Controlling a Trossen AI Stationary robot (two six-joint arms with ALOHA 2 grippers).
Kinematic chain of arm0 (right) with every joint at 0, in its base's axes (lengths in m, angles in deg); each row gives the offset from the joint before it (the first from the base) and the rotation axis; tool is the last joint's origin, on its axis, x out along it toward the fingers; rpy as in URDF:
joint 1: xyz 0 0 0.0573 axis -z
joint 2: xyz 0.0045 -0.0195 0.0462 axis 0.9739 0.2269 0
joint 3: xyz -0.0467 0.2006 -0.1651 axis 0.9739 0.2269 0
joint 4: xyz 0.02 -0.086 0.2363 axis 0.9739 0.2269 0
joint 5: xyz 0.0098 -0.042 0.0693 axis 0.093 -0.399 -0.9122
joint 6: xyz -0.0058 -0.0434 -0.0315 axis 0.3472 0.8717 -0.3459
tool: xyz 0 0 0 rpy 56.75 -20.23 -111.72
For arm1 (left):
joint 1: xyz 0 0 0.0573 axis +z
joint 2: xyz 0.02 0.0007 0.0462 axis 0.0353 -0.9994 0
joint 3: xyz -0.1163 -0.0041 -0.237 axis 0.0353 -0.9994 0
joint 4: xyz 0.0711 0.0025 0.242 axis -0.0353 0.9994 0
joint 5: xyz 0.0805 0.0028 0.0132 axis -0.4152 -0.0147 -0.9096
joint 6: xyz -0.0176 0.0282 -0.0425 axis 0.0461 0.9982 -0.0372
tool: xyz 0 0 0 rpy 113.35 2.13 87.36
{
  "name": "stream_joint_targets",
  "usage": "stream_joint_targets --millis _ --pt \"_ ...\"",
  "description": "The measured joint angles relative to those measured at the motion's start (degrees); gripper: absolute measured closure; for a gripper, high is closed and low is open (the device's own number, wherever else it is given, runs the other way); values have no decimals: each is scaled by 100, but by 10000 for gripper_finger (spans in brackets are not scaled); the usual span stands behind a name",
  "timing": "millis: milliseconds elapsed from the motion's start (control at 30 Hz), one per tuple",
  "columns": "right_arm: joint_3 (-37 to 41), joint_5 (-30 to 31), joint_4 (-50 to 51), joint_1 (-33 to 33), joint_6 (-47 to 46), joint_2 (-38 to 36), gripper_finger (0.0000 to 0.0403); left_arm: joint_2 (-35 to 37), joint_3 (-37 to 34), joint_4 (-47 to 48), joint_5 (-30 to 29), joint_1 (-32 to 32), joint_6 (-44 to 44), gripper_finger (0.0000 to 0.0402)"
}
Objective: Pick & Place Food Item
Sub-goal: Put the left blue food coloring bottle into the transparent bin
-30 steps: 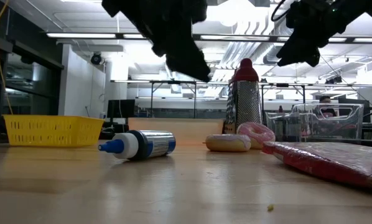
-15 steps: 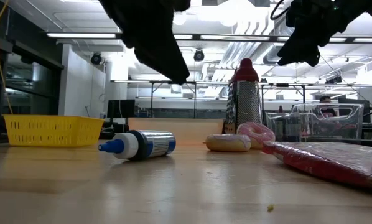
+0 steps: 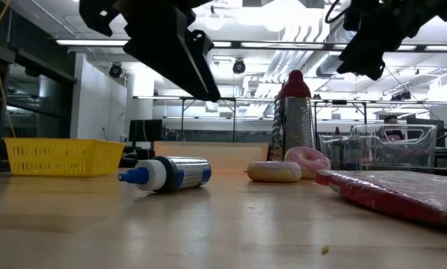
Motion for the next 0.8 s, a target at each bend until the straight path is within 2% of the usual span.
stream_joint_targets --millis 133,467,800 --pt "0 -9 0 0 32 0 267 0 0 3 -3 20 19 208" --pt "0 136 -2 0 47 0 267 0 0 348 252 60 782 208" --pt "0 136 -2 0 47 0 267 0 0 340 250 266 752 208"
